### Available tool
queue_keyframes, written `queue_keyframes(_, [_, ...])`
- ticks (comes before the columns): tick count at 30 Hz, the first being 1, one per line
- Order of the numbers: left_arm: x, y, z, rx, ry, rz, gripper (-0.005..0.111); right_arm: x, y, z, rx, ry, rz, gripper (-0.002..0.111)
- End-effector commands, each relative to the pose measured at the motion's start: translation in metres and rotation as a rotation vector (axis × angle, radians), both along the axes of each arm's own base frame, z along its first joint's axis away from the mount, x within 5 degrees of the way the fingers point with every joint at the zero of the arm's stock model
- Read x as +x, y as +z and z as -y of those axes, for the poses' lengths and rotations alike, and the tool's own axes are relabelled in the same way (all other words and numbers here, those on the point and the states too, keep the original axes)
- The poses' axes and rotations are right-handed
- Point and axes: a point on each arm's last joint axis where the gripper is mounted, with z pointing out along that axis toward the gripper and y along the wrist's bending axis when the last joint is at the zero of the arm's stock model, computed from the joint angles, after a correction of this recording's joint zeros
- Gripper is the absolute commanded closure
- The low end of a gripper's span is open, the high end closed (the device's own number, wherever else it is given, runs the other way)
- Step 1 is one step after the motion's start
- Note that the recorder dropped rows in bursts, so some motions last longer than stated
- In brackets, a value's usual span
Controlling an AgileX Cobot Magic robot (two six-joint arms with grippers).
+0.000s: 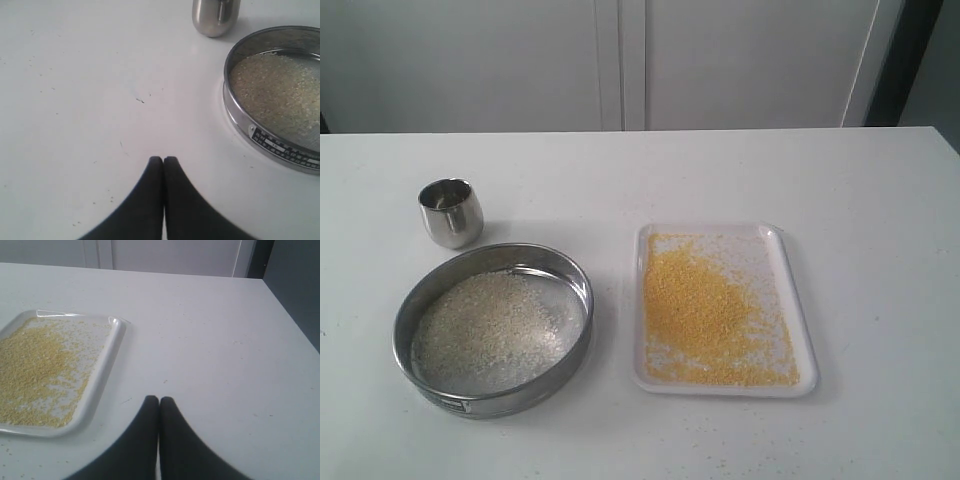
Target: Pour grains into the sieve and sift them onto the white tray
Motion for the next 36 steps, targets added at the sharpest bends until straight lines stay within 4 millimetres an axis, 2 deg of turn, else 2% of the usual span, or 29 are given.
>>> queue_keyframes(1, [-0.003,-0.015,0.000,-0.017,0.014,0.054,0.107,0.000,0.000,0.000,-0.004,-0.004,0.018,0.108])
queue_keyframes(10, [-0.008,-0.038,0.000,0.001,0.006,0.069,0.107,0.000,0.000,0.000,-0.004,-0.004,0.018,0.108])
queue_keyframes(36, [-0.008,-0.036,0.000,0.007,0.008,0.097,0.107,0.000,0.000,0.000,-0.004,-0.004,0.018,0.108])
